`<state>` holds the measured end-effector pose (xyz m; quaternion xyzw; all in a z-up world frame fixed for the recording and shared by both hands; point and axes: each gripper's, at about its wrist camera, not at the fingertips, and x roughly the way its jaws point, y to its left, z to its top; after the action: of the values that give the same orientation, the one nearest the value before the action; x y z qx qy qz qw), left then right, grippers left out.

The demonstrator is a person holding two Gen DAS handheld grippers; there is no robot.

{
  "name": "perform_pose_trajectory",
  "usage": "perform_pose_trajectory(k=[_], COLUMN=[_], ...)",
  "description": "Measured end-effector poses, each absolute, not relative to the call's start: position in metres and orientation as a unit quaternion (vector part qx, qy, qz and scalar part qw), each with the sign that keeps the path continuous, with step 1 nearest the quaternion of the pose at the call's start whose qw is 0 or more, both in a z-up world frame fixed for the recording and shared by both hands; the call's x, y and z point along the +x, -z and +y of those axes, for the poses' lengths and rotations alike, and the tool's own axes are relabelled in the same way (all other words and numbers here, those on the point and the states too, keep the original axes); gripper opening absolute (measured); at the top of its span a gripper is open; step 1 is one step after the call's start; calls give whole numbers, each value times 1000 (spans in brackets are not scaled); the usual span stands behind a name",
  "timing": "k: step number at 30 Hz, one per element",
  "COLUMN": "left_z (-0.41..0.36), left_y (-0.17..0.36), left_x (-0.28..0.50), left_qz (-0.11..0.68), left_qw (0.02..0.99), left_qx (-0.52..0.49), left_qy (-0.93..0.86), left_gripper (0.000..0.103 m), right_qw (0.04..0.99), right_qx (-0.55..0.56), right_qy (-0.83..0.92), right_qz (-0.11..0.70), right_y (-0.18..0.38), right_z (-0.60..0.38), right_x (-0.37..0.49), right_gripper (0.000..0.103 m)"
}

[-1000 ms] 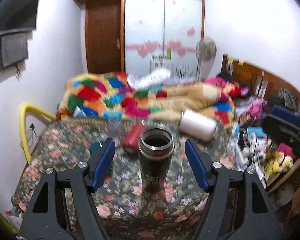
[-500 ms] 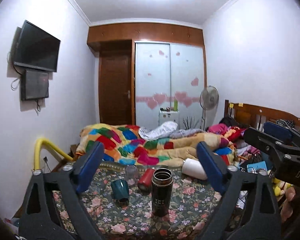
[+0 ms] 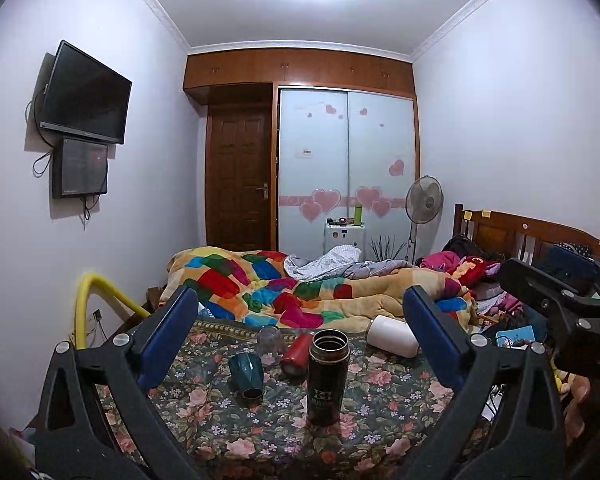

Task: Flip cup upright

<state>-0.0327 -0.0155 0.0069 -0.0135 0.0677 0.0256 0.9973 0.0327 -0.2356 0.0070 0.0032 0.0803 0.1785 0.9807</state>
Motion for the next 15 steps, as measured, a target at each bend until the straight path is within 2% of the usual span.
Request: perform_pose_trajectory(k=[15], left_z=[-13], left_y=[-4], left_x=[-36], left_qz=[70], left_qw=[997], left_qx=[-16], left_qy=[-28], left_gripper=[103], right_qw=[979], right_qx=[0], right_qy=[-181], right_qz=[89], right_y=[-4], right_z=[-234], right_x=[26], right_gripper=[103])
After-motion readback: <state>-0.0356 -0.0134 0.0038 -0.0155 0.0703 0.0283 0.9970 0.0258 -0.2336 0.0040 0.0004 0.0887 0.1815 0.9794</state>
